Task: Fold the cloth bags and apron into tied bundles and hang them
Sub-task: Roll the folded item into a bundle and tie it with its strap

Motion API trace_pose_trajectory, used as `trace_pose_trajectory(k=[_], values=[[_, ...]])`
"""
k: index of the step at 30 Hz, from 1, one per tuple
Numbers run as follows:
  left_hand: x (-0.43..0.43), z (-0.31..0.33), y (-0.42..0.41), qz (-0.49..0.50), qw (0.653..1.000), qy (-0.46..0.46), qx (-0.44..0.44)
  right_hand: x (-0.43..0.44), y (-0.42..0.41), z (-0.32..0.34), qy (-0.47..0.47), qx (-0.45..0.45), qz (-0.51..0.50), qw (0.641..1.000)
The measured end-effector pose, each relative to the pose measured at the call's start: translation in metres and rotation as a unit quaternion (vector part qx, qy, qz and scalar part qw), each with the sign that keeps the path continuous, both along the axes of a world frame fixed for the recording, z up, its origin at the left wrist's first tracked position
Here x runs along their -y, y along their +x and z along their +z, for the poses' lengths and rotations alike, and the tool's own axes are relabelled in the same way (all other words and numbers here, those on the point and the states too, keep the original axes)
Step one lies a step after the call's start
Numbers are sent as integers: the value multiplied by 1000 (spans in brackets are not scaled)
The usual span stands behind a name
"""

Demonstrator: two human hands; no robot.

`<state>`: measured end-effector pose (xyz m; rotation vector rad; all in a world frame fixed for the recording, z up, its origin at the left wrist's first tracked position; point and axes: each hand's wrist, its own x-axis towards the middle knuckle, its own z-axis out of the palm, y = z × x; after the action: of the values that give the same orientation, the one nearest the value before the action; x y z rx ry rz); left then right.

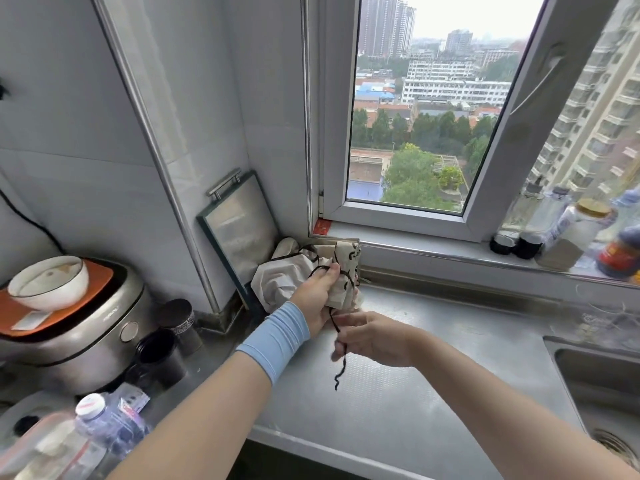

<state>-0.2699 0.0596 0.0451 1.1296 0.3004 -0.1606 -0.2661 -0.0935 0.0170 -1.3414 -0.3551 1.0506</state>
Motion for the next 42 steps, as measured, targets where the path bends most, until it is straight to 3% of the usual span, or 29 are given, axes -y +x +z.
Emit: trace_pose_trajectory(k=[5,8,12,15,19,23,25,27,29,31,33,34,35,37,38,40,42], values=[[-13,0,-3,-74,991,112,6,23,29,7,-146,47,71,986],[-14,-1,-12,-149,960,235,6,36,47,20,-241,111,82,961],[-1,-12,-23,-219,916,335,16,33,60,36,-398,228,92,884],[4,-36,-22,-237,857,452,64,24,64,47,-449,274,130,841],[12,-48,-28,-162,848,502,57,8,63,53,-488,483,152,711],[18,-47,-27,-171,761,626,20,-19,43,43,-508,627,181,562],[17,-47,-22,-181,740,647,-2,-30,36,30,-500,656,179,537],[11,-50,-17,-164,766,621,-28,-32,29,19,-487,662,158,548],[0,-56,-18,-122,831,541,-43,-31,20,5,-458,705,130,526],[-7,-62,-19,-64,912,396,-84,-28,9,-8,-429,717,70,545],[-9,-60,-22,7,961,234,-147,-24,-2,-18,-438,660,16,611],[-11,-62,-24,29,970,185,-156,-24,-6,-21,-459,597,3,657],[-11,-64,-26,34,975,167,-145,-24,-9,-25,-463,508,-15,727],[-10,-67,-34,25,984,151,-94,-22,-12,-31,-395,280,-79,871],[-9,-71,-36,21,988,136,-65,-21,-13,-32,-355,186,-107,910],[-10,-78,-42,10,993,115,-17,-18,-13,-36,-294,60,-143,943],[-12,-89,-46,-5,993,115,8,-16,-13,-41,-245,-21,-176,953]])
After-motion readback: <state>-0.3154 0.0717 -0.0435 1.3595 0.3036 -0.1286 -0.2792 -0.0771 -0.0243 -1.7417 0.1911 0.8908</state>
